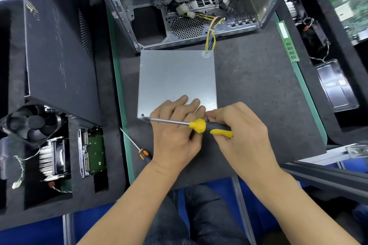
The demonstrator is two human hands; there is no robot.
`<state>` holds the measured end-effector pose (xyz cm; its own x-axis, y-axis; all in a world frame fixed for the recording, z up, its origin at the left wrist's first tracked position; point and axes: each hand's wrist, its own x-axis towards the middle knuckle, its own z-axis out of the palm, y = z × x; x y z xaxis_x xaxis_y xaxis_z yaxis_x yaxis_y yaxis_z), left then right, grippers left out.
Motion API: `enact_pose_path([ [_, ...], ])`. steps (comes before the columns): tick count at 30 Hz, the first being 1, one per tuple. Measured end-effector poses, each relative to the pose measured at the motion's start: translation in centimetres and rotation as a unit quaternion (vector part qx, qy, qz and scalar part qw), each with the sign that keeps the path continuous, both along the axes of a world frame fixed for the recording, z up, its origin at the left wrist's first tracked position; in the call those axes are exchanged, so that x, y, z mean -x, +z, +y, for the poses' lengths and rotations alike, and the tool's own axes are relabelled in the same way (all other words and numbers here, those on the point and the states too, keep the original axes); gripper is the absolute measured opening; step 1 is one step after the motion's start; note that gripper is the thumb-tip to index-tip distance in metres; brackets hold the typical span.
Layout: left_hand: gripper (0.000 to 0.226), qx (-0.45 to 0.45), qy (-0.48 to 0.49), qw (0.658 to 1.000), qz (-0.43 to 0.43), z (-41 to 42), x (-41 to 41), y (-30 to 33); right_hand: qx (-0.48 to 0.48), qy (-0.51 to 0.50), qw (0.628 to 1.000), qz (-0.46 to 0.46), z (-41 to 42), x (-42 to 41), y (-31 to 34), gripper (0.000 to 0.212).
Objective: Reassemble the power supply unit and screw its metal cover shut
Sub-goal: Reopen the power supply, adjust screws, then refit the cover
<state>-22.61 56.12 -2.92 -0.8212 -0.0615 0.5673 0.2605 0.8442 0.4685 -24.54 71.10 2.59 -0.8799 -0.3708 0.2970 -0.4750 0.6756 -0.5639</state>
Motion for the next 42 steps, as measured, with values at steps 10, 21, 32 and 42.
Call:
enact_pose_path([
  [10, 0.005, -0.082, 0.041, 0.995, -0.027, 1.0, 0.0, 1.4, 0.13, -0.106, 0.973, -0.156, 0.3, -0.3, 0.2, 0.029],
  [21, 0.004, -0.118, 0.045, 0.989, -0.078, 1.1, -0.3, 2.1, 0.141, -0.129, 0.971, -0.144, 3.4, 1.3, 3.8, 0.022],
  [32, 0.009, -0.136, 0.064, 0.985, -0.089, 1.6, 0.0, 2.3, 0.368, -0.194, 0.906, -0.076, 4.5, 2.6, 5.8, 0.02],
  [42, 0.018, -0.072, 0.069, 0.992, -0.077, 1.5, 0.3, 2.2, 0.265, -0.185, 0.944, -0.069, 4.2, 2.3, 6.0, 0.014],
])
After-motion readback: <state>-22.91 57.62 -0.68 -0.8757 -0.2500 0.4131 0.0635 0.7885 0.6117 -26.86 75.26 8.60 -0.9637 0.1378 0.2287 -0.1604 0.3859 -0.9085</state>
